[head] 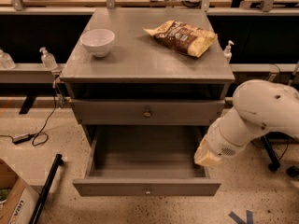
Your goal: Close middle drawer
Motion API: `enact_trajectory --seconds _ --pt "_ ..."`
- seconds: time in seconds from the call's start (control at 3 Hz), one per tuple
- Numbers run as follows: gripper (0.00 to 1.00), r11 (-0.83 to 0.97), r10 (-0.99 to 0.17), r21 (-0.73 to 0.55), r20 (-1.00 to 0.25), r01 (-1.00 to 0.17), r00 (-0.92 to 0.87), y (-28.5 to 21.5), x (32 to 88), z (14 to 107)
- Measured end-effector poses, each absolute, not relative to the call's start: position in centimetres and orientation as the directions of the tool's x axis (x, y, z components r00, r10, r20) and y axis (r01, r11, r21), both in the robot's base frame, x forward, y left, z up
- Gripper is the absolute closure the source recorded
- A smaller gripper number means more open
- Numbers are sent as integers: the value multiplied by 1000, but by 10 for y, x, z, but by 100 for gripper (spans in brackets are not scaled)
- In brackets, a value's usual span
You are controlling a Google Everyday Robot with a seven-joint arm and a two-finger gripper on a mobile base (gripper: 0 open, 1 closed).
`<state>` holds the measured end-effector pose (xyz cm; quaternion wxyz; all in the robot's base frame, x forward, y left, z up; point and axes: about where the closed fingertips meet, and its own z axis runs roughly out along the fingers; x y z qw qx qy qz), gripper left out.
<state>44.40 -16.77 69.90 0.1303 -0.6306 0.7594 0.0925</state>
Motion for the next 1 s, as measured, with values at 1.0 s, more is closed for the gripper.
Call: enact_trajectory --seconds 1.0 --pt "100 172 -928 34 -330 -984 -174 -158 444 643"
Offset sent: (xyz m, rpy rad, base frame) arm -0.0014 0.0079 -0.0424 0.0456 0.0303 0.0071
